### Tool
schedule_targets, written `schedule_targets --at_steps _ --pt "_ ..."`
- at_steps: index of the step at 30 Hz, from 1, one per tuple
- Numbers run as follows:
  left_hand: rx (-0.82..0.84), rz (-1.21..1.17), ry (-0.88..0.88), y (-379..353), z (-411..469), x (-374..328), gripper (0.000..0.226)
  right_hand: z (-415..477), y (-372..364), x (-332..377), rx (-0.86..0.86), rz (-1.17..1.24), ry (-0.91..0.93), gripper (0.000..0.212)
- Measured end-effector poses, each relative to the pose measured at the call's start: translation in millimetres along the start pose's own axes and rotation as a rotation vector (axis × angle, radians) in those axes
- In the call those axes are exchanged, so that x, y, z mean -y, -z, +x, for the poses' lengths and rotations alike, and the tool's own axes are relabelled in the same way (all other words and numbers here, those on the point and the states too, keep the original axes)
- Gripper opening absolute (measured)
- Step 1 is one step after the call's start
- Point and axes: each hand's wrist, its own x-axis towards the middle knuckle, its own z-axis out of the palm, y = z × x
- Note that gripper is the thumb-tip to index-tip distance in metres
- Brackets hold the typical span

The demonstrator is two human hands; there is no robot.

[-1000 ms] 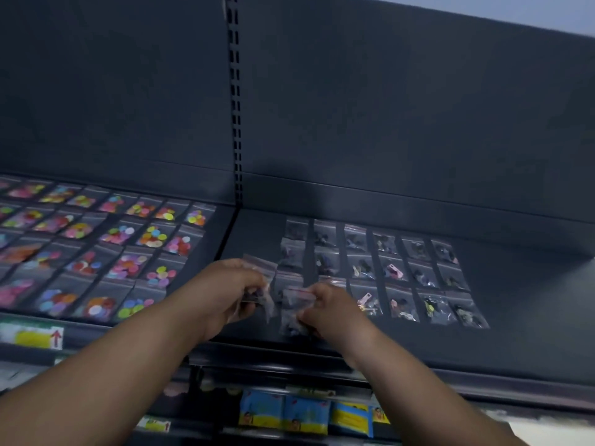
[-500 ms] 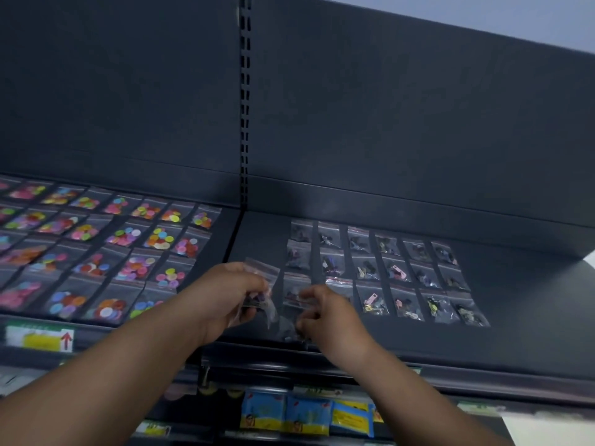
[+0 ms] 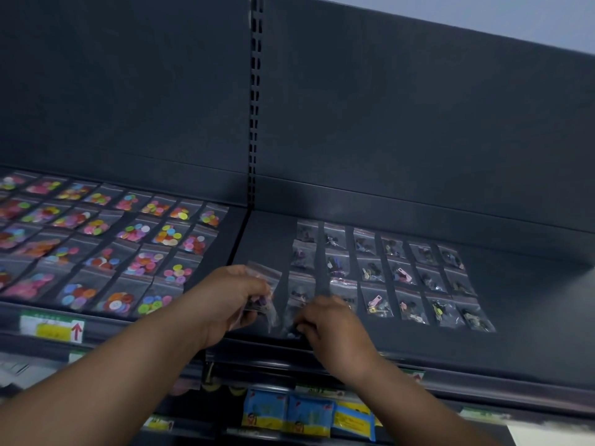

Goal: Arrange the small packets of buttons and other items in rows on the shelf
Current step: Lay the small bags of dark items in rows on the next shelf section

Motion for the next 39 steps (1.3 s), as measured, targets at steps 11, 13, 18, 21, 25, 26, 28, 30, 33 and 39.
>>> schedule_targets --at_steps 11,13,18,21,25,26,28,30,33,39 --pt "-0.024 -0.011 0.003 5 3 1 0.014 20 16 -2 -0.073 -0.073 0.04 0.024" --pt "-0.029 -0.012 0.002 5 4 -1 0.014 22 17 -3 0.019 -0.115 0.044 0.027" --pt "-0.031 -0.009 0.008 3 8 -3 0.012 23 16 -7 0.107 -0.126 0.022 0.029" --pt "-0.025 -0.002 0.008 1 9 -4 0.01 26 17 -8 0.131 -0.153 0.013 0.031" --pt "-0.006 -0.019 0.004 -2 11 -6 0.01 27 17 -10 0.137 -0.136 0.014 0.03" --pt "0.0 -0.024 0.004 -3 12 -7 0.01 26 18 -11 0.118 -0.114 0.009 0.028" --pt "0.018 -0.034 0.008 -5 12 -8 0.009 22 21 -15 0.028 -0.077 -0.019 0.025" --pt "0.039 -0.053 0.018 -8 13 -8 0.01 15 25 -23 -0.04 -0.108 -0.073 0.032" --pt "0.053 -0.07 0.039 -15 14 -8 0.013 1 26 -34 0.006 -0.207 -0.149 0.052" --pt "0.077 -0.069 0.057 -27 15 -7 0.015 -7 19 -38 0.033 -0.229 -0.166 0.067"
